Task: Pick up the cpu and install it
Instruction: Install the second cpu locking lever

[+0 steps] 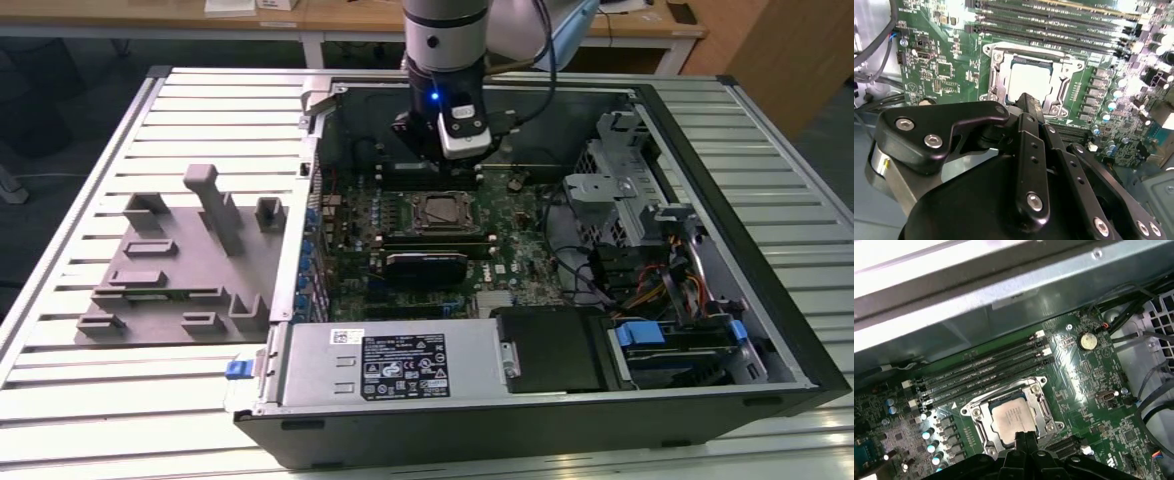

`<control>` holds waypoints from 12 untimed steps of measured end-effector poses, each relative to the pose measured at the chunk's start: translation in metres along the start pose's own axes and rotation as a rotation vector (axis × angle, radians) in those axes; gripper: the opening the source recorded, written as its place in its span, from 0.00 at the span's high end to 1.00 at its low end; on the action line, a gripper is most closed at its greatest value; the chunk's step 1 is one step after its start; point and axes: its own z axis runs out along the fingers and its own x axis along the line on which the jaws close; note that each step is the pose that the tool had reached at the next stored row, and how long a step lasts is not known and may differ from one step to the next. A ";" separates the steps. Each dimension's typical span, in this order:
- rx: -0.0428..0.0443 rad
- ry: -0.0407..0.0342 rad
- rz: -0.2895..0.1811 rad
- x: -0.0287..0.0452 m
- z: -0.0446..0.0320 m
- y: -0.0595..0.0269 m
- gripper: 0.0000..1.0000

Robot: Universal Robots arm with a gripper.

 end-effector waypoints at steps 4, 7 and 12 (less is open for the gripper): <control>0.0001 0.0000 0.000 -0.0024 -0.0002 -0.0057 0.89; 0.0003 -0.0001 0.000 -0.0054 -0.0003 -0.0127 0.89; 0.0003 -0.0001 0.000 -0.0072 -0.0004 -0.0171 0.89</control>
